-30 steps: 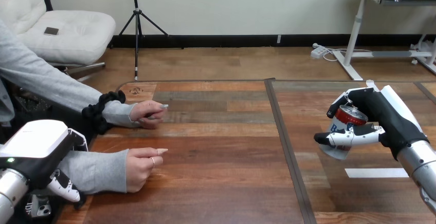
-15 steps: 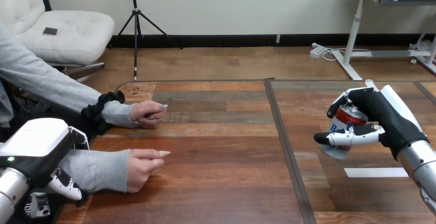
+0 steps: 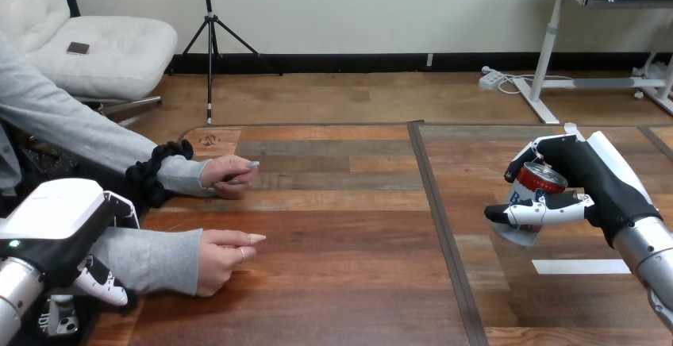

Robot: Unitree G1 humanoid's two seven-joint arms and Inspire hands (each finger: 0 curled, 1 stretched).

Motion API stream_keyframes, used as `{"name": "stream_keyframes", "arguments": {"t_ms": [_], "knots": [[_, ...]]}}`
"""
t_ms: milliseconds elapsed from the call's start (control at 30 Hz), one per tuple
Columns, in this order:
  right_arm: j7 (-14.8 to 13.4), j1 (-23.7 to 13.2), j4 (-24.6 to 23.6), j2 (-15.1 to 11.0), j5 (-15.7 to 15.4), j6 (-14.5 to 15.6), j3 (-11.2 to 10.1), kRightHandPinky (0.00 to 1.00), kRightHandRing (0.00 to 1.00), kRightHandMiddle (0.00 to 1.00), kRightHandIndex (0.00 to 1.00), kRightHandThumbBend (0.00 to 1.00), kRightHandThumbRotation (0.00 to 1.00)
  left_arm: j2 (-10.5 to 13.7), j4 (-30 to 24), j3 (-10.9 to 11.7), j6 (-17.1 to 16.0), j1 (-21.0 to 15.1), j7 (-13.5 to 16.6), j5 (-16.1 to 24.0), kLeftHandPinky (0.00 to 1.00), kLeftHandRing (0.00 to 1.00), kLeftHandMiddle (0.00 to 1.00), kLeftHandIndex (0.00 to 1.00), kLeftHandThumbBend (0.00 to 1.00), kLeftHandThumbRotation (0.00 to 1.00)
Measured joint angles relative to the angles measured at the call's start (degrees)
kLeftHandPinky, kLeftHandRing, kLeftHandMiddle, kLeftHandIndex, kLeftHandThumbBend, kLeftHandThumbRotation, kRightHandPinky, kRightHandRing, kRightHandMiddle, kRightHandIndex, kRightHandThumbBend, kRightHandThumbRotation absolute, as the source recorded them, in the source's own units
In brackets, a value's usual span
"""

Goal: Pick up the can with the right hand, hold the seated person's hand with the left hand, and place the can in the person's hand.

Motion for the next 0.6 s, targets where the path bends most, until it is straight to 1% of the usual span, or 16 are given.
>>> {"name": "stream_keyframes", "arguments": {"t_ms": [100, 200, 367, 600], "knots": [[0.07, 0.0, 0.0, 0.0, 0.0, -0.02, 0.0, 0.26, 0.29, 0.36, 0.42, 0.86, 0.0, 0.02, -1.06, 0.49, 0.23, 0.55, -0.6, -0.46, 0.15, 0.2, 0.28, 0.46, 0.97, 0.0], [0.32, 0.0, 0.0, 0.0, 0.01, -0.03, 0.0, 0.26, 0.29, 0.36, 0.42, 0.86, 0.0, 0.03, -2.74, 1.12, 1.22, 1.19, -1.75, -1.14, 0.15, 0.2, 0.29, 0.47, 0.97, 0.0], [0.96, 0.0, 0.0, 0.0, 0.01, -0.19, 0.02, 0.27, 0.29, 0.36, 0.42, 0.86, 0.0, 0.03, -5.14, 2.16, 2.46, 2.25, -2.56, -1.63, 0.16, 0.21, 0.29, 0.47, 0.97, 0.0], [1.09, 0.0, 0.0, 0.0, 0.01, -0.23, 0.03, 0.3, 0.32, 0.38, 0.42, 0.85, 0.0, 0.03, -8.67, 3.83, 4.19, 3.69, -4.49, -3.2, 0.16, 0.21, 0.29, 0.46, 0.98, 0.0]]}}
